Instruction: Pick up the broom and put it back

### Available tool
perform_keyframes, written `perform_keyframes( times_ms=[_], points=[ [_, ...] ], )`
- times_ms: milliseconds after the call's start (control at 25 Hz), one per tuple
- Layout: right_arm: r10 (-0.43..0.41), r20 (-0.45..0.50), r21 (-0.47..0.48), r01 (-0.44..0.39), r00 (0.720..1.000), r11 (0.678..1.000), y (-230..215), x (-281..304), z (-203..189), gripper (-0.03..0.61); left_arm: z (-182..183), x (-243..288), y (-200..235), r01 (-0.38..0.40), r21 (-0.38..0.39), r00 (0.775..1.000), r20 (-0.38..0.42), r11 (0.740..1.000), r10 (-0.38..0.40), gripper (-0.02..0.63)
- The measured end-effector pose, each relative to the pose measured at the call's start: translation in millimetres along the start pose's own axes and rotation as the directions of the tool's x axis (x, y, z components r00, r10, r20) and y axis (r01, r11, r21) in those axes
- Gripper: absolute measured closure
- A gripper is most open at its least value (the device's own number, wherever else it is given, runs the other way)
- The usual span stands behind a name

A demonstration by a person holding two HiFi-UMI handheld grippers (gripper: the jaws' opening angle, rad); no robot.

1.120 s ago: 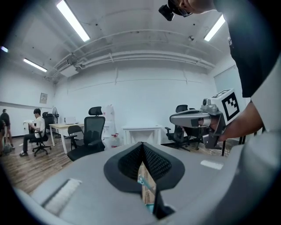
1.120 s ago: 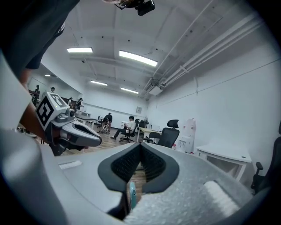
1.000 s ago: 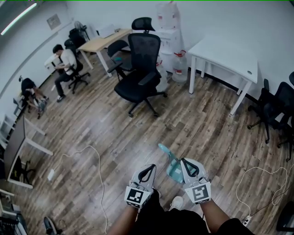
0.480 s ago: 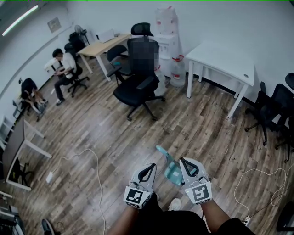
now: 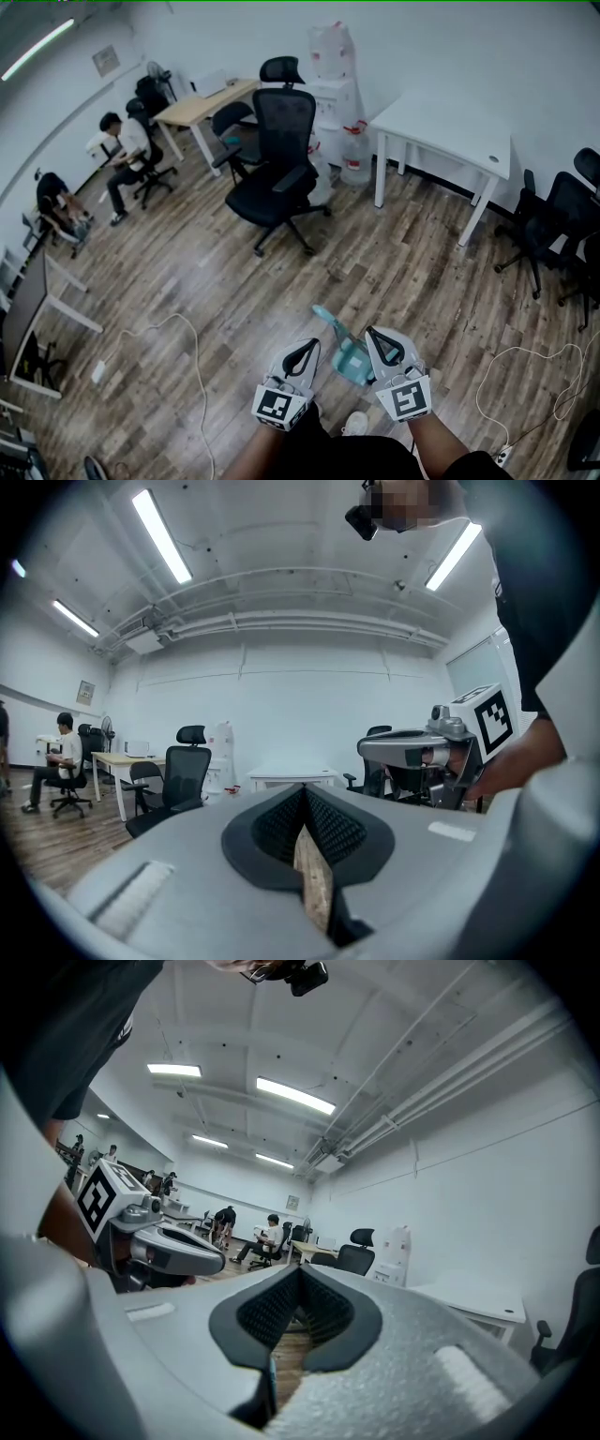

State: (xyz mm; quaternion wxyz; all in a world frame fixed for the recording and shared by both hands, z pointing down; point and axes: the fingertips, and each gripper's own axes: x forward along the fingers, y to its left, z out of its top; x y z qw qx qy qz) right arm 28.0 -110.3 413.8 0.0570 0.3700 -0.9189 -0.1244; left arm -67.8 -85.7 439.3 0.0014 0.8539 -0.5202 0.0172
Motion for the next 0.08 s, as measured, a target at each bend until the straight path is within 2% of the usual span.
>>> perform_keyframes(
  times_ms=[80],
  points=[
    [0.0, -0.009, -0.004, 0.0, 1.0, 1.0, 0.0, -1.6, 0.4, 0.578, 3.3, -0.4, -2.5, -0.001, -0.017, 1.0, 0.002, 1.0, 0.001, 0.597]
  ],
)
